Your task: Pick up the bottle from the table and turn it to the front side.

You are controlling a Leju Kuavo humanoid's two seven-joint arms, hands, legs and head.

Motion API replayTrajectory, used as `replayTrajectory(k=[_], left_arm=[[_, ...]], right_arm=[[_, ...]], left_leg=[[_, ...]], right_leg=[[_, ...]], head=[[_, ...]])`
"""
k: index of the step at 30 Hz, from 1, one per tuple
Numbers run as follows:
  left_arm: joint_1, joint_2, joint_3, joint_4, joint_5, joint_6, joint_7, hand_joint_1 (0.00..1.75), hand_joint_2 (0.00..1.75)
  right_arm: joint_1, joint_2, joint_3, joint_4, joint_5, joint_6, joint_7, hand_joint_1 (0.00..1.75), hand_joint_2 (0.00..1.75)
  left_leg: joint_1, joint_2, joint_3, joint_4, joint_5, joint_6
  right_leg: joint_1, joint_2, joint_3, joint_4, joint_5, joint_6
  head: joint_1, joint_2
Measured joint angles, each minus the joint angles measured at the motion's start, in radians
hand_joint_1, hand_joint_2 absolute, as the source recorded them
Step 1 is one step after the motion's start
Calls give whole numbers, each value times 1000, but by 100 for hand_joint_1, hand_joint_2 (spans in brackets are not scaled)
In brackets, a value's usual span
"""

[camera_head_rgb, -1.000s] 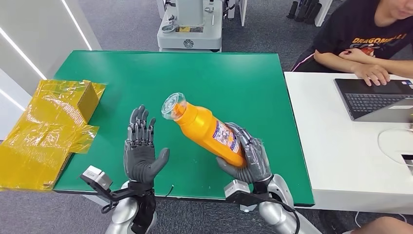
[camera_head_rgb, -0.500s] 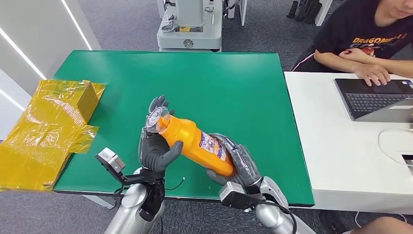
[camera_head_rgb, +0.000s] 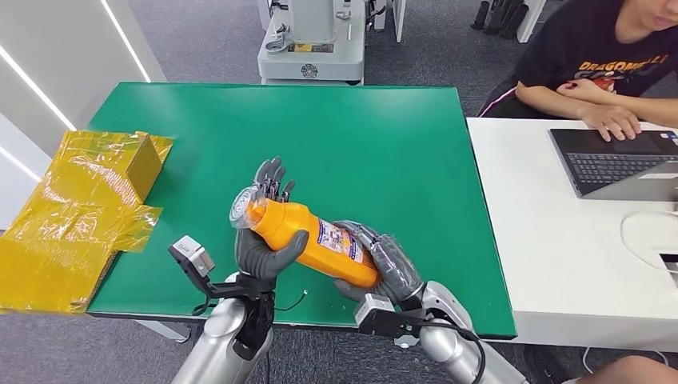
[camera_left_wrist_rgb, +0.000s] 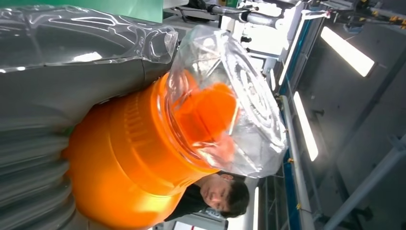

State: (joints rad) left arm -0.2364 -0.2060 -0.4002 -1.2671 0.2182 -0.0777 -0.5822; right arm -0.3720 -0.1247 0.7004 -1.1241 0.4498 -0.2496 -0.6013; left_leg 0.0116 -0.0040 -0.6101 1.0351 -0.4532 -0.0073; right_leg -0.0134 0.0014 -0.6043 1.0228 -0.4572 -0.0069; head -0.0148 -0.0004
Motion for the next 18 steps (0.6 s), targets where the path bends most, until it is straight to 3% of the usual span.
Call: replayTrajectory(k=[4,5,8,9,18], left_arm=[[0,0,0,14,-8,-31,23,0,175],[0,0,0,19,-6,-41,28,20,175],[0,0,0,35,-5,-56,31,151,175],[-1,0,0,40,-9,-57,31,175,175],[-5,3,-1,58,-30,-74,28,175,175]], right_arm=[[-7,4,0,15,2,-10,-14,175,175],[-9,7,0,19,2,-12,-17,175,175],[-14,18,0,30,4,-17,-22,175,175],[-14,22,0,33,5,-17,-22,175,175],[-7,36,-2,41,21,-14,-14,175,175]], left_leg=[[0,0,0,0,0,0],[0,0,0,0,0,0],[0,0,0,0,0,0],[0,0,0,0,0,0],[0,0,0,0,0,0]], right_leg=[[0,0,0,0,0,0],[0,0,0,0,0,0],[0,0,0,0,0,0],[0,0,0,0,0,0],[0,0,0,0,0,0]], head=[[0,0],[0,0],[0,0],[0,0],[0,0]])
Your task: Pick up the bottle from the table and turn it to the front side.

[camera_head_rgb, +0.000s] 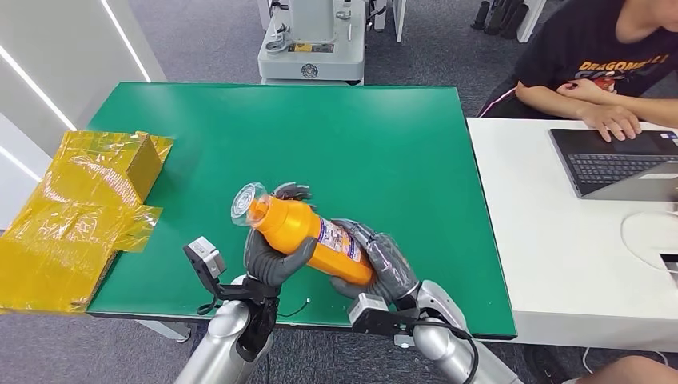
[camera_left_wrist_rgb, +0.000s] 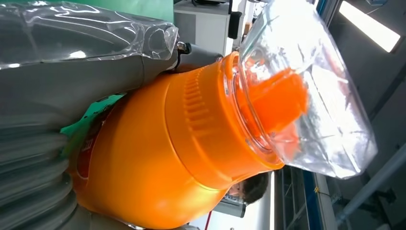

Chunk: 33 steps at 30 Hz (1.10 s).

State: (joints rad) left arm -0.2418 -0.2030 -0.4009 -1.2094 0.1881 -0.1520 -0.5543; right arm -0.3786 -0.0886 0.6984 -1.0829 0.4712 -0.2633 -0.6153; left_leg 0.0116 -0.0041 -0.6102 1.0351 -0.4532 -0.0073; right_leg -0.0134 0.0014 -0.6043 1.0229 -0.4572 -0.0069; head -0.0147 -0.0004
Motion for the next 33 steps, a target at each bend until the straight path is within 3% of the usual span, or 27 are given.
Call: replayTrajectory(k=[10,11,14,15,17,33], left_arm=[[1,4,0,2,0,-11,16,175,175],[1,5,0,2,0,-11,16,175,175],[2,7,0,2,-1,-11,16,175,175],[2,8,0,2,-1,-11,16,175,175],[2,8,0,2,-4,-11,18,175,175],[1,18,0,7,-34,14,31,175,175]], right_arm=[[30,0,-4,-17,9,8,12,175,175],[32,1,-4,-18,11,6,16,164,175],[38,3,-6,-26,20,-1,31,40,175],[41,5,-7,-29,22,-4,36,6,175],[45,11,-10,-36,28,-8,45,0,175],[95,32,-48,-104,4,-80,57,0,175]], left_leg=[[0,0,0,0,0,0],[0,0,0,0,0,0],[0,0,0,0,0,0],[0,0,0,0,0,0],[0,0,0,0,0,0],[0,0,0,0,0,0]], right_leg=[[0,0,0,0,0,0],[0,0,0,0,0,0],[0,0,0,0,0,0],[0,0,0,0,0,0],[0,0,0,0,0,0],[0,0,0,0,0,0]], head=[[0,0],[0,0],[0,0],[0,0],[0,0],[0,0]])
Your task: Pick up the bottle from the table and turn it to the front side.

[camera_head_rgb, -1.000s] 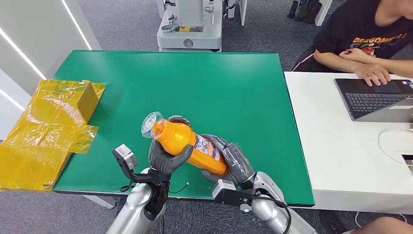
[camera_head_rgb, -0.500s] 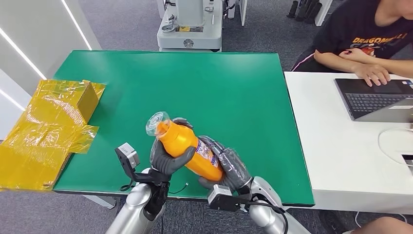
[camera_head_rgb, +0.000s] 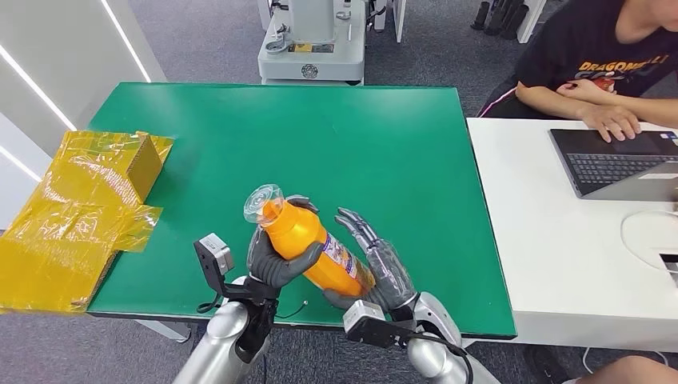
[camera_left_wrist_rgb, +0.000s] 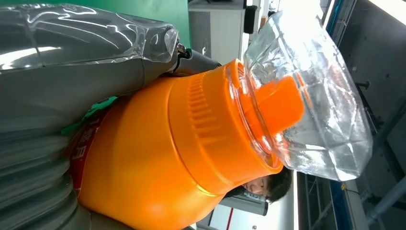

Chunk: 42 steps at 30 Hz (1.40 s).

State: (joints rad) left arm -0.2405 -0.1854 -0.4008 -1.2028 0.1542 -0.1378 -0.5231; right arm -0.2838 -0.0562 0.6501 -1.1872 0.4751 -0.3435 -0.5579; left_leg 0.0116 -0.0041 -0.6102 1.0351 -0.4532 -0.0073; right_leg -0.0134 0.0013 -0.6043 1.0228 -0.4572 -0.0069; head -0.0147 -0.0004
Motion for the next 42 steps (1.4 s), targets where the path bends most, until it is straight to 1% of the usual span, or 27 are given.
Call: replayTrajectory(k=[6,10,13,15,17,19,22,26,28,30,33,38,40,42], left_arm=[[-6,18,25,-20,-84,83,-2,175,175],[-42,40,56,-49,-195,163,-11,175,175],[-74,71,72,-74,-322,234,-20,175,175],[-87,101,83,-99,-419,284,-21,175,175],[-95,129,93,-124,-477,312,-18,175,175],[-97,149,100,-144,-493,318,-15,175,175],[-97,166,104,-163,-498,317,-25,175,175],[-101,201,114,-210,-417,266,-93,175,175],[-113,234,124,-241,-419,263,-101,175,175],[-128,272,135,-262,-437,266,-90,175,175],[-137,334,148,-274,-514,291,-62,175,175],[-141,469,130,-258,-890,384,47,175,175],[-146,521,113,-236,-980,392,85,175,175],[-147,568,101,-216,-1033,394,110,175,175]], right_arm=[[58,7,-19,-74,-13,-111,-24,0,175],[89,34,-18,-129,-48,-161,-42,0,175],[115,54,-17,-173,-83,-175,-47,0,175],[141,57,-17,-205,-102,-178,-51,0,175],[168,58,-17,-233,-112,-179,-55,0,175],[186,58,-17,-252,-117,-179,-58,0,175],[198,58,-17,-268,-121,-177,-63,0,175],[216,58,-20,-286,-156,-169,-84,0,175],[228,60,-28,-301,-190,-164,-101,0,175],[236,65,-37,-317,-217,-154,-110,0,175],[244,69,-48,-338,-238,-137,-113,0,175],[264,79,-63,-372,-240,-108,-104,0,175],[272,85,-71,-384,-233,-95,-97,0,175],[280,90,-78,-395,-227,-85,-94,0,175]], left_leg=[[0,0,0,0,0,0],[0,0,0,-1,0,0],[0,0,0,-1,0,-1],[0,0,0,-1,1,-1],[0,0,0,-1,0,-1],[0,0,0,-1,0,-1],[0,0,0,-1,0,-1],[0,0,0,-1,0,-1],[0,0,0,-1,0,-1],[0,1,1,-1,0,-1],[1,1,1,-1,1,-1],[1,3,1,-2,1,-1],[1,3,1,-2,1,-2],[1,4,1,-2,1,-2]], right_leg=[[0,0,0,0,0,0],[0,0,0,0,0,0],[0,0,0,1,0,0],[0,0,0,1,0,0],[0,0,0,1,0,-1],[0,0,0,1,0,-1],[0,0,0,0,0,-1],[0,0,0,0,0,-1],[0,0,0,1,0,-1],[0,1,0,1,0,-1],[1,1,0,1,-1,-1],[1,3,-2,1,-1,-2],[1,3,-2,1,-1,-2],[1,4,-2,1,-1,-2]], head=[[0,0],[0,0],[0,0],[0,0],[0,0],[0,0],[0,0],[0,0],[0,0],[0,0],[0,0],[0,0],[0,0],[0,0]])
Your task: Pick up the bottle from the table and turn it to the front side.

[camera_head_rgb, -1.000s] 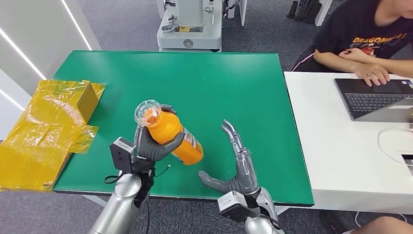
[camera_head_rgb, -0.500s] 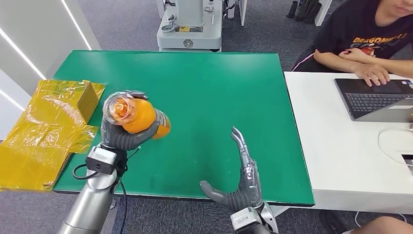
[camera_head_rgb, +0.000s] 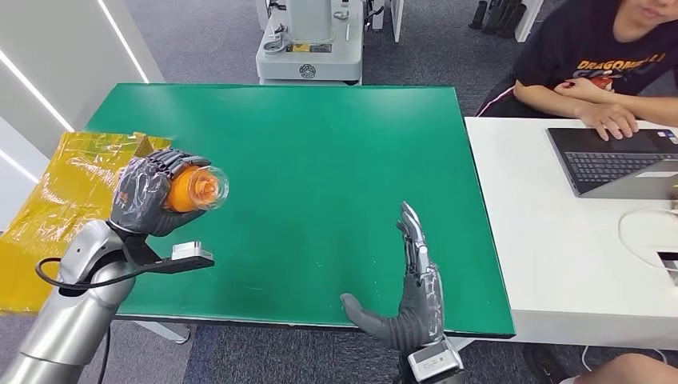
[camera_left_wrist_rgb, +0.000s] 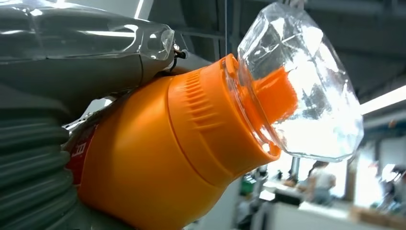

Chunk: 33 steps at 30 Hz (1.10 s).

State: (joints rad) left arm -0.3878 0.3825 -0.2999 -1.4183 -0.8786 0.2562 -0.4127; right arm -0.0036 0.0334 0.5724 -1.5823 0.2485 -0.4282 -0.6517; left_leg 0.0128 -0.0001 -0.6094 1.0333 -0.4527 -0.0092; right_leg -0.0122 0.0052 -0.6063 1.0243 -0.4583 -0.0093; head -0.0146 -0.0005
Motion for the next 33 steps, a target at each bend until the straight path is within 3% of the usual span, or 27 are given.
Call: replayTrajectory(k=[8,17,26,33], left_arm=[[-25,130,-50,112,-240,6,57,175,175],[-89,169,-112,238,-290,-42,53,175,175],[-320,110,-266,653,-381,-97,13,175,175],[-433,40,-348,883,-435,-166,35,175,175]], right_arm=[[17,17,-19,-20,4,21,-9,0,175],[25,25,-22,-25,6,37,-11,0,175],[26,35,-23,-25,13,38,-14,0,175],[26,35,-23,-17,12,15,-23,0,175]], left_leg=[[0,1,0,0,0,0],[0,0,0,0,0,0],[0,1,-1,0,0,-1],[0,0,-1,1,0,-1]], right_leg=[[0,0,-1,0,0,0],[0,0,-1,0,0,0],[0,1,-1,0,1,-1],[0,0,-2,0,1,-1]], head=[[0,0],[0,0],[0,0],[0,0]])
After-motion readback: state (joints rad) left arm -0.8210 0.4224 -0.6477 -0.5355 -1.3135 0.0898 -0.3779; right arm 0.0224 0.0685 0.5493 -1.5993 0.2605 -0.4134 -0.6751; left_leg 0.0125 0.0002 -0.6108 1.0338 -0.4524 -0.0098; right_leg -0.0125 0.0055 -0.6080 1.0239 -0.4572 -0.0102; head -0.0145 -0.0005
